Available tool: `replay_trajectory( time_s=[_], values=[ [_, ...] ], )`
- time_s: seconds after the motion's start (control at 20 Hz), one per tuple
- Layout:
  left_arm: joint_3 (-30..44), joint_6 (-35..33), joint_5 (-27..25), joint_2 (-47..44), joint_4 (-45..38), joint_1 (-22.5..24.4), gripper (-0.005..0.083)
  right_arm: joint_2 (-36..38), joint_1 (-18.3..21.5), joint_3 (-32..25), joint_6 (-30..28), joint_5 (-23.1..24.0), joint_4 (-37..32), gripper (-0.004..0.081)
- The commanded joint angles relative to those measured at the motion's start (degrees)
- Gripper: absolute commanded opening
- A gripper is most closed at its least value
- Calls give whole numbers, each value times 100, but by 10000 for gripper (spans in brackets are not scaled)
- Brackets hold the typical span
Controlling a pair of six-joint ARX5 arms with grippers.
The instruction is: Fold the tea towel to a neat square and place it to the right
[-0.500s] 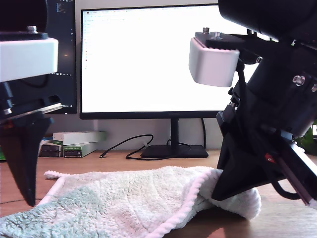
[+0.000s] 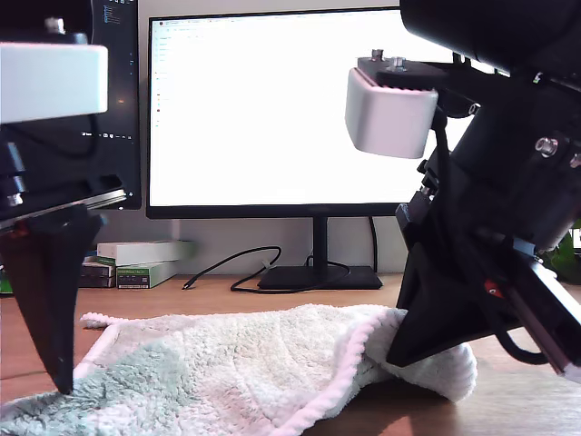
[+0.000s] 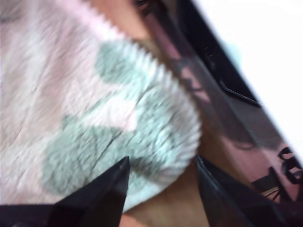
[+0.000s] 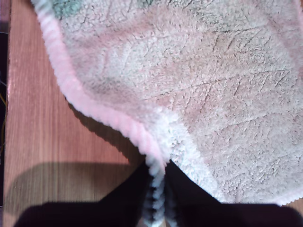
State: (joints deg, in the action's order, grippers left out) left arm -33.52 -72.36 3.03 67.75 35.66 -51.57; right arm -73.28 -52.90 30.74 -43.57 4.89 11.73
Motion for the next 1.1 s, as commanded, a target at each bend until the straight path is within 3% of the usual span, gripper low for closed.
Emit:
replay_trajectory(
  time_s=[0.0, 0.3, 0.55, 1.05],
  values=[
    [129, 55, 35, 9, -46, -116, 389, 22, 11, -66, 9, -26, -57, -13],
    [129, 459, -50, -98, -332, -236, 386, 22, 11, -66, 28, -28, -33, -13],
    [131, -13, -120, -101, 785, -243, 386, 22, 11, -66, 26, -37, -76, -13],
    [315, -306, -470, 243, -192, -55, 382, 22, 11, -66, 35, -46, -79, -13]
  ],
)
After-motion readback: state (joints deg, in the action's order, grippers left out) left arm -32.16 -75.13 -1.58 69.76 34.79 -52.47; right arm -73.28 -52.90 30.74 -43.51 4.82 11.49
